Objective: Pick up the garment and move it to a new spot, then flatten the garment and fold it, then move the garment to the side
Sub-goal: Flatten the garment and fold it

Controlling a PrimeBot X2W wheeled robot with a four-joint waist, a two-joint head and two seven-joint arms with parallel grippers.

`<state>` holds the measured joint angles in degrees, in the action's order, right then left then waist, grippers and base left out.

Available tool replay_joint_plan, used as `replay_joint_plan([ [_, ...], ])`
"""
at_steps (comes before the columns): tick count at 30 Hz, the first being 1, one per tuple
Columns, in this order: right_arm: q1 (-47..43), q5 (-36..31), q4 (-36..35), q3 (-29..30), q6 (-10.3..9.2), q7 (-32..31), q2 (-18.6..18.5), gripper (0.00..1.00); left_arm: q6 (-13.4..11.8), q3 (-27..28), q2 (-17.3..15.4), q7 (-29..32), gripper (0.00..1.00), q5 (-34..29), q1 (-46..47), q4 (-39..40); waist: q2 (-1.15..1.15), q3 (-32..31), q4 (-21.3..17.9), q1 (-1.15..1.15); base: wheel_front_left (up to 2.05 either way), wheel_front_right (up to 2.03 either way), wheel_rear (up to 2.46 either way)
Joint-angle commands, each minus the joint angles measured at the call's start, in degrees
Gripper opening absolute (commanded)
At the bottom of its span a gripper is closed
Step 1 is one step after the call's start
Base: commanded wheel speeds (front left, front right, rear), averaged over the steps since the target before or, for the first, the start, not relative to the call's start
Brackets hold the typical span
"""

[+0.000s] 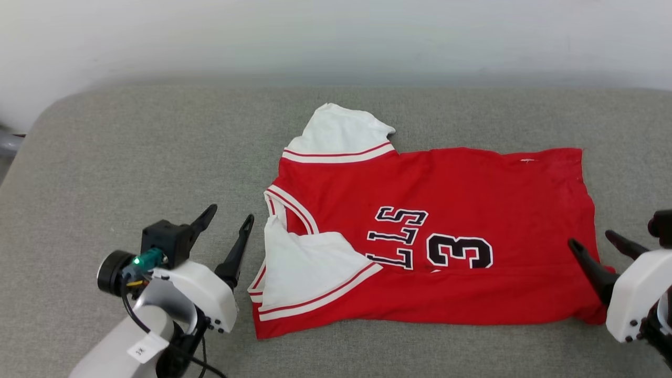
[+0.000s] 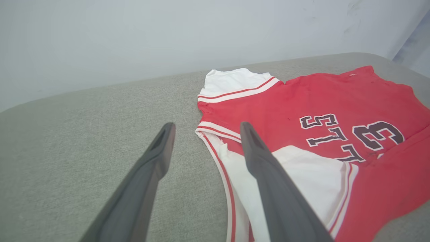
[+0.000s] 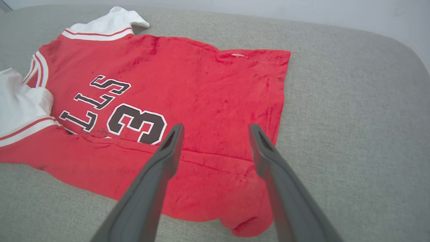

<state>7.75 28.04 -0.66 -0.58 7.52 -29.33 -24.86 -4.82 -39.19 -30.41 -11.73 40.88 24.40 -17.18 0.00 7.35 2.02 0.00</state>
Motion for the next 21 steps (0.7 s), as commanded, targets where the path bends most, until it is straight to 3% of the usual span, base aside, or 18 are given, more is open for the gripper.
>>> replay_joint_plan([
  [1, -1.44, -1.44, -0.7, 0.18, -0.06, -0.08, 0.35, 1.0, -1.05, -0.2, -0.03, -0.27, 1.0, -0.35, -1.66, 1.16, 0.0, -1.0, 0.28, 0.0, 0.0, 0.0, 0.0],
  [7, -5.82, -5.56, -2.94, 2.78, -0.06, -2.95, 2.54, 1.0, -4.46, 0.16, 0.11, 1.36, 1.0, 2.66, -8.0, 7.2, 0.0, -2.2, 0.2, 0.0, 0.0, 0.0, 0.0],
  [13, -9.15, -8.36, -4.69, 6.87, -0.06, -6.96, 6.63, 1.0, -9.26, 0.11, -1.54, 7.45, 1.0, 6.21, -14.39, 12.78, 0.0, -1.87, -0.35, 0.0, 0.0, 0.0, 0.0],
  [21, -10.33, -9.44, -6.41, 8.96, -0.06, -7.64, 9.78, 1.0, -11.29, -1.79, -4.22, 14.06, 1.0, 7.57, -17.31, 17.44, 0.0, 0.04, -0.99, 0.0, 0.0, 0.0, 0.0],
])
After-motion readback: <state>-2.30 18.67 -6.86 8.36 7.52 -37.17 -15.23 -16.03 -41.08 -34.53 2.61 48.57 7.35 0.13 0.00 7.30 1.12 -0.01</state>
